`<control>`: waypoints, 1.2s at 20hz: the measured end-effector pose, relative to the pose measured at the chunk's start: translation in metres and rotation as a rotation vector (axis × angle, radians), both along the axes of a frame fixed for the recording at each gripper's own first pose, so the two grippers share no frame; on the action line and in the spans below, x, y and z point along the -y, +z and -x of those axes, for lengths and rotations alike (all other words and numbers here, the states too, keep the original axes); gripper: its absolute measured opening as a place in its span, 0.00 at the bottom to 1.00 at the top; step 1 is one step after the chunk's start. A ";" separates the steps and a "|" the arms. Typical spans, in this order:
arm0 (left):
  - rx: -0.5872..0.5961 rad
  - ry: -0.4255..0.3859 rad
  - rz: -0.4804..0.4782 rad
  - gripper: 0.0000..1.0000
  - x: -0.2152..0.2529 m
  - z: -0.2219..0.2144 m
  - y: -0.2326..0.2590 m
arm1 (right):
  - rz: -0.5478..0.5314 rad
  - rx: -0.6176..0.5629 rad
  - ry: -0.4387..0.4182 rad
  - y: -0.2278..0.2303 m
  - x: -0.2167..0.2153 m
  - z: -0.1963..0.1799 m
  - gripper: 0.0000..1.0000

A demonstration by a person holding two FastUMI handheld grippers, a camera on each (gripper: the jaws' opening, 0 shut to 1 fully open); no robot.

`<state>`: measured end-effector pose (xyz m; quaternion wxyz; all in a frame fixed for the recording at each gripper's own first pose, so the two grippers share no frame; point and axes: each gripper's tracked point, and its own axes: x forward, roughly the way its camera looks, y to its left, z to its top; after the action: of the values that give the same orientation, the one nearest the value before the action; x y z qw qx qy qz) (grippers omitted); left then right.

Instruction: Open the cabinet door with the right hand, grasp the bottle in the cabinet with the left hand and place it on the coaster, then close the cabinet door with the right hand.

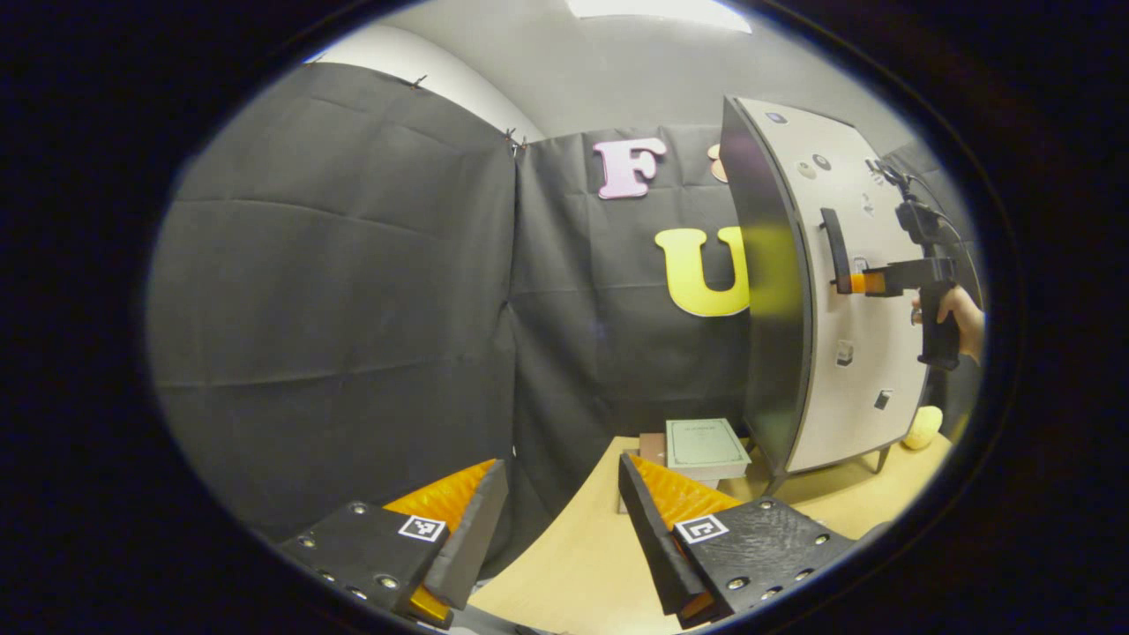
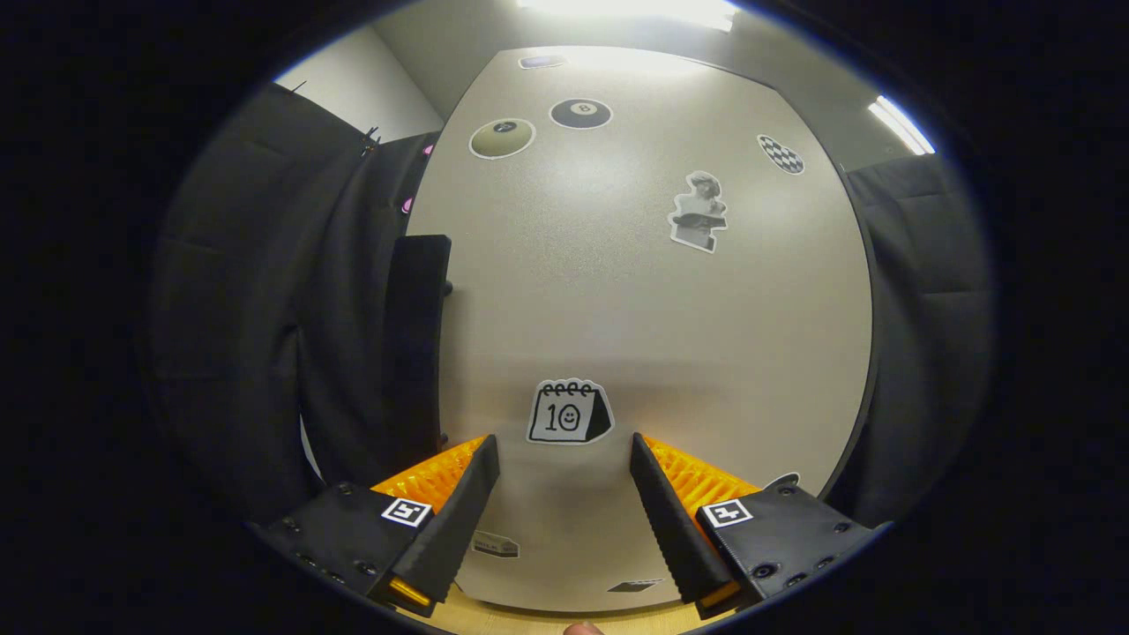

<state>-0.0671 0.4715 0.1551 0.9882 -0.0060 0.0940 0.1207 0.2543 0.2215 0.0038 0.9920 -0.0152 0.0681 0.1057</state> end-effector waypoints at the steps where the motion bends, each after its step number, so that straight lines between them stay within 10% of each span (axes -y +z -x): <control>1: 0.002 0.000 -0.004 0.76 0.003 -0.001 0.003 | -0.012 -0.001 0.006 0.003 0.002 0.000 0.95; 11: 0.052 -0.094 -0.014 0.76 0.097 -0.017 0.048 | -0.007 0.051 0.079 0.042 0.074 0.076 0.97; 24: 0.141 -0.308 0.000 0.76 0.285 -0.019 0.123 | -0.030 0.047 -0.069 0.037 0.263 0.164 0.97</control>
<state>-0.0480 0.1869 0.2782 0.9992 0.0002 0.0242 -0.0330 0.0906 -0.0419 0.0409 0.9964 -0.0005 0.0438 0.0719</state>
